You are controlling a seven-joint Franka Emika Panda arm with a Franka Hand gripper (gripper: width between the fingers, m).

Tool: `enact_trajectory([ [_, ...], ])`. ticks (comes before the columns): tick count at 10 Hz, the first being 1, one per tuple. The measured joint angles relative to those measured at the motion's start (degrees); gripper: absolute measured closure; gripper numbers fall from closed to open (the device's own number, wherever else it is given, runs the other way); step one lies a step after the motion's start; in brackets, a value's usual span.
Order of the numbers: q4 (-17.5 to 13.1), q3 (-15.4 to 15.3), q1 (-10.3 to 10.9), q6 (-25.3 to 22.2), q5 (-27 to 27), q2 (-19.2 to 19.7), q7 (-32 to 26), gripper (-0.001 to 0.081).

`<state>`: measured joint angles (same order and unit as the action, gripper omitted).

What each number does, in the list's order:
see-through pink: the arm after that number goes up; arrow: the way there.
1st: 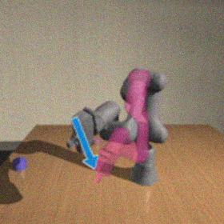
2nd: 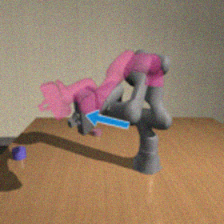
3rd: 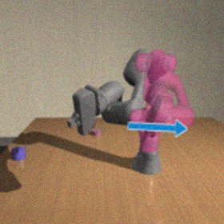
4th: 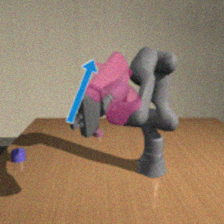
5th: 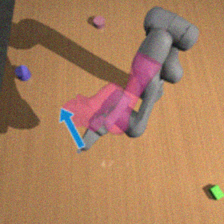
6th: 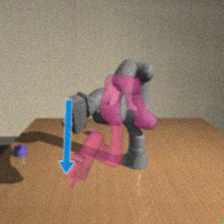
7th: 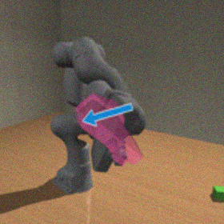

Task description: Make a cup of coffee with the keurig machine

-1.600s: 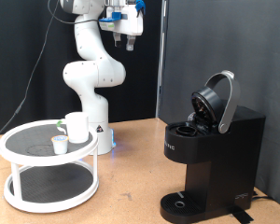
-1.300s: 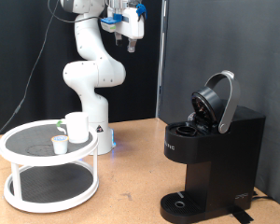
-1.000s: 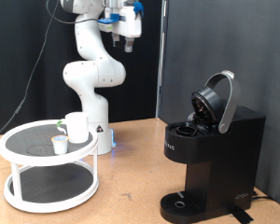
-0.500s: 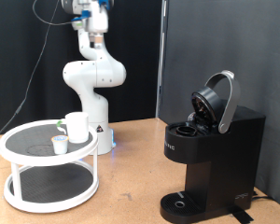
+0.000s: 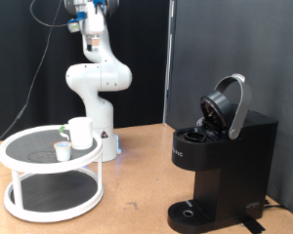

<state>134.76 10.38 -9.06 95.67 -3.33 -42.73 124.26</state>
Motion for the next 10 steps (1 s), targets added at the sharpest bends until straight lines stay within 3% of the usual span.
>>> enact_trajectory([
  [4,-4.03,6.29,-1.27,-2.67,-3.16,5.47,-7.21,0.0072],
  [8,-8.08,12.24,-2.03,-2.48,-6.25,9.69,-15.5,0.0072],
  [10,-9.01,13.71,-2.13,-1.49,-6.81,10.83,-17.35,0.0072],
])
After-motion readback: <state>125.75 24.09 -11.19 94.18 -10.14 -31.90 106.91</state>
